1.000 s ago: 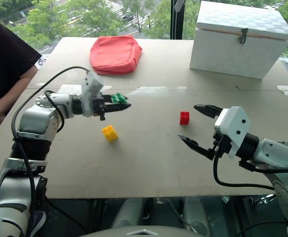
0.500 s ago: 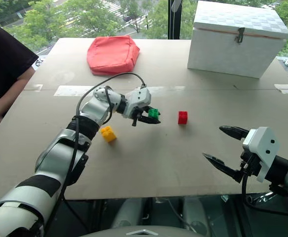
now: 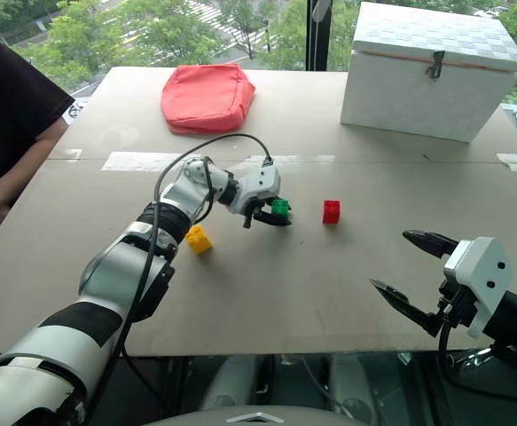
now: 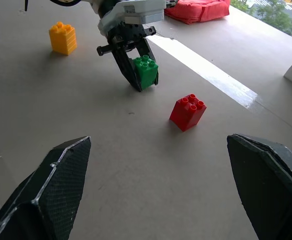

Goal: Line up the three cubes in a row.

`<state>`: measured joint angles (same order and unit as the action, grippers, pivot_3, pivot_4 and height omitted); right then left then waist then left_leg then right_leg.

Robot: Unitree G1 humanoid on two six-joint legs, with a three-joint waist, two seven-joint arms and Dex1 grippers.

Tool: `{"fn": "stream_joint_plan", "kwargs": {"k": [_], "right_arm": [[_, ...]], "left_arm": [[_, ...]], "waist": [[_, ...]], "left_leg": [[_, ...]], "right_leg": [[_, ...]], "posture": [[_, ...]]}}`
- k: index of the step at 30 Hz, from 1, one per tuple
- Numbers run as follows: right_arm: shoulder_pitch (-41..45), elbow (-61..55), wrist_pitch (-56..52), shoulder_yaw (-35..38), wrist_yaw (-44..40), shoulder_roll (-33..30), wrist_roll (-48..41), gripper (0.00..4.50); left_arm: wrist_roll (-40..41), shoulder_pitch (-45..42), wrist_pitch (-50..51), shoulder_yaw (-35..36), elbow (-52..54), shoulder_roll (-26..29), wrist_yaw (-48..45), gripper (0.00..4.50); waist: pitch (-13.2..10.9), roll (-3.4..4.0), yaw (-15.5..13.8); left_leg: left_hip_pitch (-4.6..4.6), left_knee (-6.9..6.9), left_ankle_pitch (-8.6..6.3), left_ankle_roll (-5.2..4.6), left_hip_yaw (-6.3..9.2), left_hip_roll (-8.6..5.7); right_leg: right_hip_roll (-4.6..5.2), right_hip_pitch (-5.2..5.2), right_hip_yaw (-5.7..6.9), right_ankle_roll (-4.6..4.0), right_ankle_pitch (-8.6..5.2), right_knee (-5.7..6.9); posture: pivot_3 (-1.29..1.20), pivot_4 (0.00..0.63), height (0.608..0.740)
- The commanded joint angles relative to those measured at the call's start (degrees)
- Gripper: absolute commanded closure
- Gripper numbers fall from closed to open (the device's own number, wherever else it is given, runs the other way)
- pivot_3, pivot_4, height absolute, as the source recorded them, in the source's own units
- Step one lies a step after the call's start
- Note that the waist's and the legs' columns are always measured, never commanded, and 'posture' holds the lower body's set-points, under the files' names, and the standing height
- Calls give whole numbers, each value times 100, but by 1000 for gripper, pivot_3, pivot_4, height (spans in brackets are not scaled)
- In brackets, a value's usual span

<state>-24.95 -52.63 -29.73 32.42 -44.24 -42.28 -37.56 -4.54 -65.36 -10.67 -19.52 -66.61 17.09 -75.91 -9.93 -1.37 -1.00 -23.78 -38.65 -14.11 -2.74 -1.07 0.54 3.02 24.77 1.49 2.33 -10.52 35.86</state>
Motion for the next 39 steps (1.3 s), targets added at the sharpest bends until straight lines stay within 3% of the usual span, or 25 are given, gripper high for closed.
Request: {"fn": "stream_joint_plan", "kwargs": {"k": [1, 3, 4, 5, 9, 14, 20, 24, 29, 39], "right_arm": [[-63, -204, 80, 226, 84, 23, -92, 0], [-132, -225, 85, 256, 84, 24, -95, 0], [-166, -236, 89, 266, 83, 22, -101, 0], [-194, -244, 93, 274, 81, 18, -112, 0], [-230, -238, 107, 292, 72, -7, -155, 0], [-121, -115, 180, 191, -58, -86, -158, 0], [561, 307, 252, -368, -330, -259, -340, 0], [1124, 671, 306, -901, -532, -344, -307, 0], [1531, 915, 337, -1257, -736, -415, -285, 0], [1316, 809, 376, -1153, -812, -459, -291, 0]], "left_arm": [[-40, -183, -108, 161, -19, -41, -15, 3158], [-94, -196, -136, 149, -62, -53, -62, 3158], [-110, -197, -149, 168, -77, -62, -27, 2139], [-138, -200, -169, 184, -90, -70, 48, 1897], [-126, -211, -83, 294, -19, 73, 9, 72], [473, 143, 822, 816, 1195, 806, -609, 72], [1511, 2216, 4157, 1907, 5604, 2263, -151, 72], [2076, 3470, 5389, 2389, 7389, 2858, 158, 72], [1940, 4102, 5212, 2287, 7495, 3209, 553, 72], [1923, 4444, 4729, 2008, 7074, 3293, 797, 72]], "waist": [[0, 0, 5], [0, 0, 6], [0, 0, 6], [0, 0, 6], [0, 0, 6], [0, 0, 34], [3, 7, 167], [2, 4, 93], [2, 4, -38], [3, 4, 4]], "left_leg": [[0, 0, 0, 0, 0, 0], [1, 0, 0, 0, 1, 0], [1, 0, 0, 0, 0, 0], [1, 0, 0, 0, -1, 0], [2, -1, 0, 0, 1, 1], [4, -1, 0, 0, 3, 7], [11, 4, 0, 2, -1, 31], [10, 0, 0, 3, -1, 30], [20, -3, 1, 3, 3, 22], [11, -4, 0, 2, 1, 21]], "right_leg": [[0, 0, 0, 0, 0, 0], [0, 0, 0, 0, 0, 1], [-1, 0, 0, 0, 0, 1], [-1, 0, 0, 0, 0, 1], [-1, 0, 0, 0, 0, 1], [-4, 1, -1, 0, 0, 4], [-5, 2, -9, -19, 11, 7], [-3, 1, -8, -14, -8, 2], [2, -8, -7, -25, -15, 6], [0, -5, -7, -25, -14, 3]], "posture": [[0, 150, 740], [0, 150, 740], [0, 150, 740], [0, 150, 740], [0, 150, 740], [0, 150, 740], [0, 150, 740], [0, 150, 740], [0, 150, 740], [0, 150, 740]]}}
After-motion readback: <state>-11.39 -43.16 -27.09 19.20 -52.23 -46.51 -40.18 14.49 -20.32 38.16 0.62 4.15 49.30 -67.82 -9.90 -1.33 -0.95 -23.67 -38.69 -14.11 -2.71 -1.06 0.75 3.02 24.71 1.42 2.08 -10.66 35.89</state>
